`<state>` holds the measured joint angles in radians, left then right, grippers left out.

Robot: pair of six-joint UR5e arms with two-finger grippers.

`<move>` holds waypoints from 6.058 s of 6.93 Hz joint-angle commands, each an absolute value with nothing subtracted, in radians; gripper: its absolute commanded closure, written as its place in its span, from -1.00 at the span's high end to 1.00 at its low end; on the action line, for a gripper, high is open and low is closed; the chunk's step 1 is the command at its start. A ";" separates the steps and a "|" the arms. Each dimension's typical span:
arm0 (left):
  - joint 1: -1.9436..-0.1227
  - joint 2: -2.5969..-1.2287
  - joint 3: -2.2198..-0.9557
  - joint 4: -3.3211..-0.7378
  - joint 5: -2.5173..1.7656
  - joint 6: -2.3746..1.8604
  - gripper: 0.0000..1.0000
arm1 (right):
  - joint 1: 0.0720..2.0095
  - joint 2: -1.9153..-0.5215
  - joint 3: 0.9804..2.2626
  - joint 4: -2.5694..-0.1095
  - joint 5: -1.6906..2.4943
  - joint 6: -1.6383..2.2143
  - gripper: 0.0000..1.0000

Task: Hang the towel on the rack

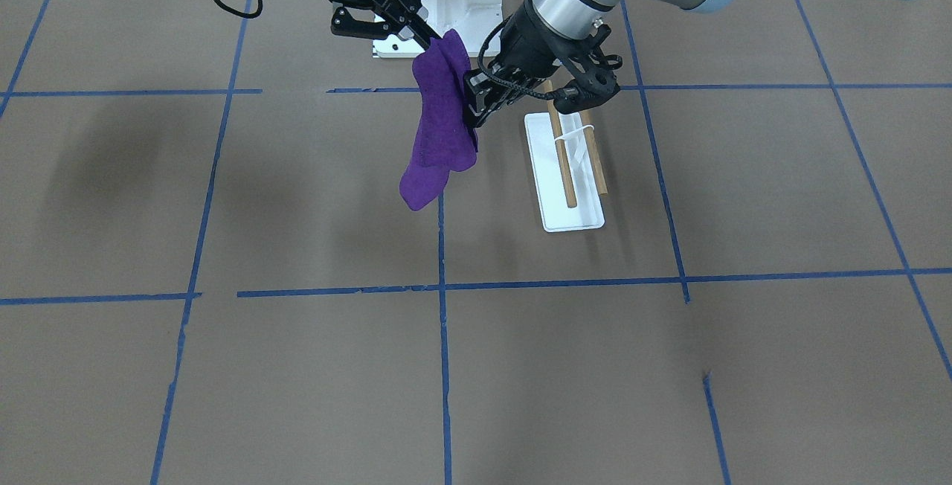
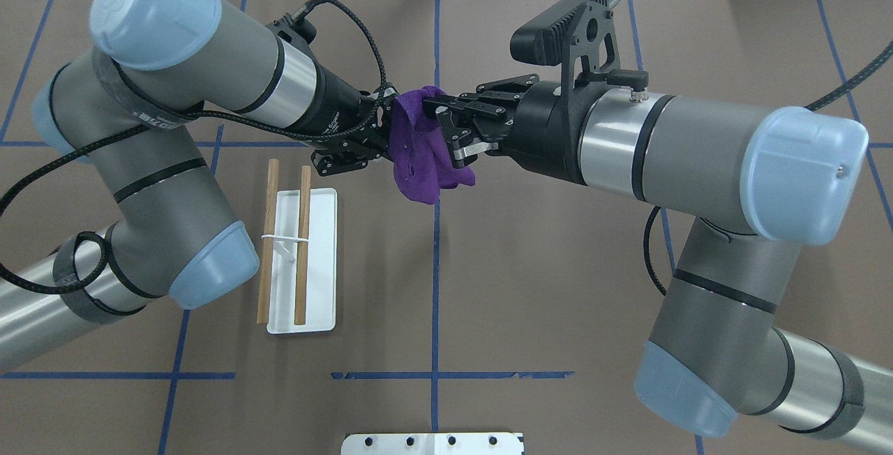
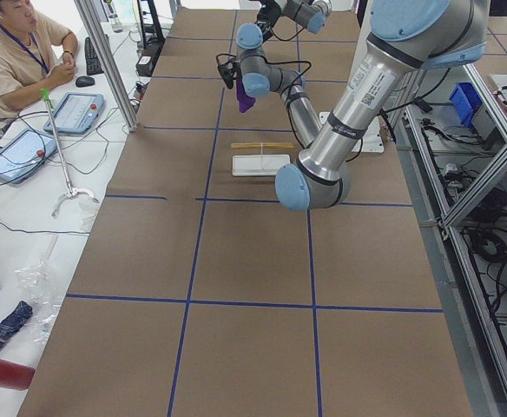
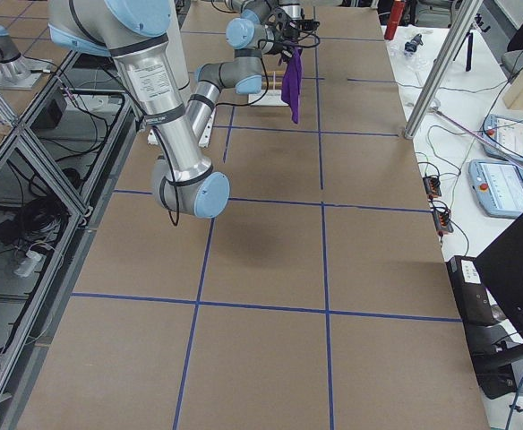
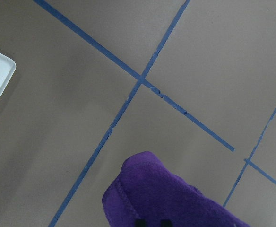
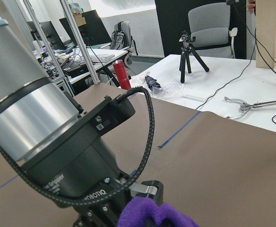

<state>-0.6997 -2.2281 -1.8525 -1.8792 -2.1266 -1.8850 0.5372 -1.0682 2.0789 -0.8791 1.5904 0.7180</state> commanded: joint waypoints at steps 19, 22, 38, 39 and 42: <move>-0.885 -1.657 -2.051 -1.891 -2.131 -1.005 -1.00 | 1.006 -1.474 2.020 -1.637 1.945 0.330 1.00; -0.894 -1.625 -2.037 -1.898 -2.131 -0.785 1.00 | 1.080 -1.578 1.950 -1.638 1.951 0.324 1.00; -1.574 -1.474 -1.764 -1.517 -2.387 0.041 1.00 | 1.565 -1.667 1.698 -1.583 2.332 0.158 1.00; -1.574 -1.483 -1.766 -1.519 -2.379 0.043 1.00 | 1.563 -1.667 1.698 -1.577 2.332 0.161 1.00; -1.572 -1.488 -1.776 -1.519 -2.378 0.041 1.00 | 1.557 -1.663 1.695 -1.578 2.332 0.170 1.00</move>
<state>-1.5720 -1.4908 -1.7742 -1.5195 -2.3780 0.0425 1.5578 -1.6634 1.6960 -1.5786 2.3309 0.1689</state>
